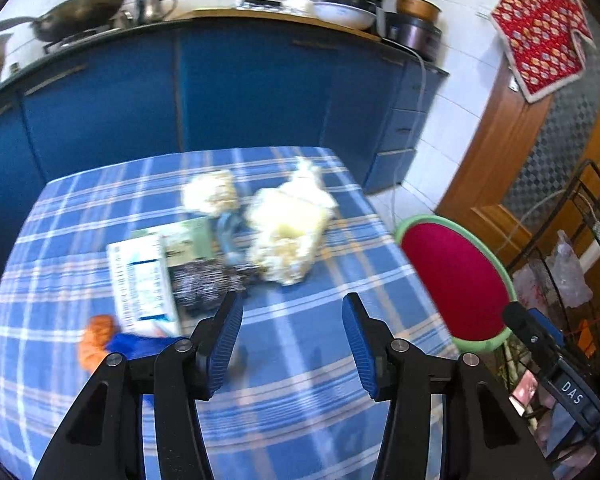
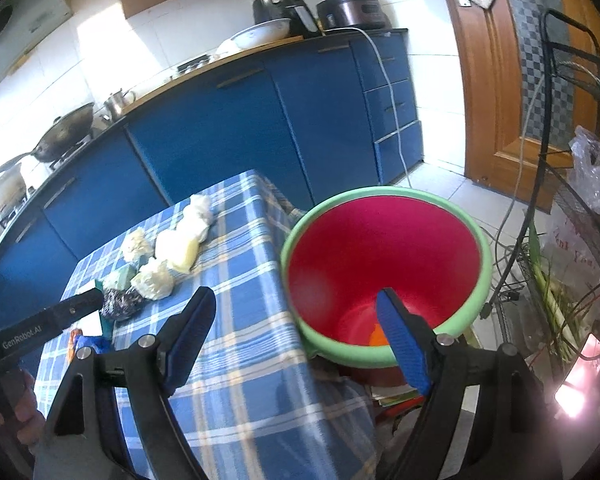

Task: Collect trash
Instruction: 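Withdraw the left tool from the bucket back toward the table, then grasp the white medicine box with the left tool, then lift the medicine box with the left tool while the right tool grasps crumpled paper, then carry both items over the red bucket and open both tools to drop them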

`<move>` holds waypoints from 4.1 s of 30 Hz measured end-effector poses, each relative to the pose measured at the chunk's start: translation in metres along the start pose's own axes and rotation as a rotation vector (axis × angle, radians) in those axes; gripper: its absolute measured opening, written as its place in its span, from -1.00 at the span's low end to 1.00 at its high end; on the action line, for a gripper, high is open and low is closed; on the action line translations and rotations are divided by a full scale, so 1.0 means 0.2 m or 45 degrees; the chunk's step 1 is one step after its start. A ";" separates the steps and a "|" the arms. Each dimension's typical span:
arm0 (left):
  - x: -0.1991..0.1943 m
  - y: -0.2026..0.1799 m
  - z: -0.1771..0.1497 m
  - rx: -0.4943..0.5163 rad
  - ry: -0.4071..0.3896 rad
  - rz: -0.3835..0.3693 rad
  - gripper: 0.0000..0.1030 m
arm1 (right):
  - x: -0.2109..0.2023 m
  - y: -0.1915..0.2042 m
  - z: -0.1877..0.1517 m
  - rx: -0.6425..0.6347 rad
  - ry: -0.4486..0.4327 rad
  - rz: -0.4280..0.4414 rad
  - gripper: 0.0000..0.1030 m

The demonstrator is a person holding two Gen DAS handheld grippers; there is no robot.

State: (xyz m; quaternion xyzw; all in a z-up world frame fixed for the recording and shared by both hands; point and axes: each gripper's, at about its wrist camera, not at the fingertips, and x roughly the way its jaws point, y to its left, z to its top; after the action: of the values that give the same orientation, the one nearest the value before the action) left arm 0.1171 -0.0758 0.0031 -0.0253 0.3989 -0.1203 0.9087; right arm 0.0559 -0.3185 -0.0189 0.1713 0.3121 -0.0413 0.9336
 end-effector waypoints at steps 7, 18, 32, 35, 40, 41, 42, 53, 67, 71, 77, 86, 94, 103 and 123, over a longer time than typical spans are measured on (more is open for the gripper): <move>-0.06 0.23 -0.03 -0.092 -0.014 0.085 0.05 | 0.01 0.09 -0.02 -0.048 0.028 0.026 0.61; 0.03 0.45 -0.04 -0.211 0.010 0.169 0.05 | 0.06 0.18 -0.05 -0.088 0.077 0.029 0.61; 0.29 0.56 0.01 -0.283 0.099 0.165 0.11 | 0.17 0.23 -0.07 -0.115 0.140 0.002 0.61; 0.33 0.55 0.01 -0.286 0.105 0.161 0.20 | 0.20 0.25 -0.06 -0.140 0.144 -0.003 0.61; 0.38 0.54 0.01 -0.254 0.114 0.181 0.22 | 0.24 0.29 -0.03 -0.170 0.145 0.002 0.61; 0.38 0.54 0.01 -0.253 0.117 0.184 0.22 | 0.25 0.29 -0.03 -0.175 0.146 0.003 0.61; 0.39 0.55 0.00 -0.253 0.120 0.186 0.22 | 0.25 0.30 -0.02 -0.180 0.146 0.005 0.61; 0.37 0.58 -0.01 -0.281 0.086 0.097 0.04 | 0.35 0.44 0.01 -0.221 0.173 0.039 0.61; 0.11 0.59 0.03 -0.308 -0.108 0.042 0.04 | 0.54 0.65 0.01 -0.258 0.221 0.085 0.61; 0.08 0.60 0.04 -0.298 -0.137 0.062 0.04 | 0.60 0.70 0.03 -0.238 0.231 0.113 0.61; 0.07 0.63 0.03 -0.308 -0.140 0.070 0.04 | 0.72 0.75 0.02 -0.211 0.300 0.149 0.47; 0.05 0.63 0.03 -0.297 -0.138 0.065 0.04 | 0.71 0.75 -0.01 -0.227 0.296 0.182 -0.45; 0.00 0.57 0.03 -0.270 -0.151 0.051 0.04 | 0.54 0.70 0.00 -0.216 0.229 0.217 -0.46; -0.07 0.44 0.04 -0.213 -0.181 0.014 0.04 | 0.34 0.60 0.01 -0.196 0.158 0.228 -0.46; 0.03 -0.07 0.08 0.011 -0.133 -0.146 0.04 | 0.07 0.13 0.06 -0.032 0.001 0.087 -0.45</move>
State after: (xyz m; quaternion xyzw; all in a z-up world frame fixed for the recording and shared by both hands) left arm 0.1307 -0.0912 0.0115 -0.0503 0.3484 -0.1725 0.9199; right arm 0.0784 -0.2975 -0.0112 0.1702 0.3070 -0.0054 0.9363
